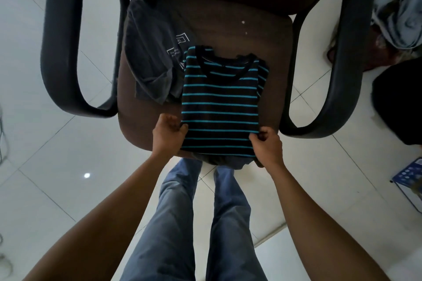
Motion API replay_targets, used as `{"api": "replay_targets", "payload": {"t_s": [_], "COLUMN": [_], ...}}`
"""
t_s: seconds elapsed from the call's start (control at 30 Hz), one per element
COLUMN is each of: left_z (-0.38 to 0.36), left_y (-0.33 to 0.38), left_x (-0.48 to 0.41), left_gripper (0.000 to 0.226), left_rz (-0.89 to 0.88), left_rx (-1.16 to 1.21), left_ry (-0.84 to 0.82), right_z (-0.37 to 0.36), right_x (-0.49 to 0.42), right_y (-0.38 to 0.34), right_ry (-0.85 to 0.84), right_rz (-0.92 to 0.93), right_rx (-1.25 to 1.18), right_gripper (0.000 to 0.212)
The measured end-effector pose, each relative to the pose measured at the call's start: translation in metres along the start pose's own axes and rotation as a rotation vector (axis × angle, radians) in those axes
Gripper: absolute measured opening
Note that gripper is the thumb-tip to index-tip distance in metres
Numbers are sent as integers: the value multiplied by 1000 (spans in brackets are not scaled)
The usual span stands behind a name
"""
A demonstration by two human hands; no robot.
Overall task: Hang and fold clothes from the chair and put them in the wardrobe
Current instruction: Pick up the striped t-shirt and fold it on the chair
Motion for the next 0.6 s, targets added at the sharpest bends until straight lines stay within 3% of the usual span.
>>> {"api": "replay_targets", "payload": {"t_s": [0.2,0.33,0.47,0.6], "left_z": [-18,-29,-35,-39], "left_y": [54,75,85,97], "left_x": [-57,-81,-84,-88], "left_gripper": [20,16,31,41], "left_rz": [-90,-94,-59,-153], "left_rx": [116,126,154,126], "left_ry": [3,12,35,63], "right_z": [-13,-19,-31,-41], "right_x": [-58,-88,-97,-102], "right_y": [-62,-96,-109,-120], "right_ry": [43,34,138,243], "right_rz": [81,30,13,54], "right_rx": [-144,-265,-176,-128], "right_gripper": [41,44,49,52]}}
Point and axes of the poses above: each hand's wrist, its own x-axis away from the middle knuckle, its own z-axis out of the back of the hand, y = z × x, the point moved 1 cm from there along -x, towards the middle knuckle, and after that the axes turned 15 degrees about y, right-handed, at the moved point
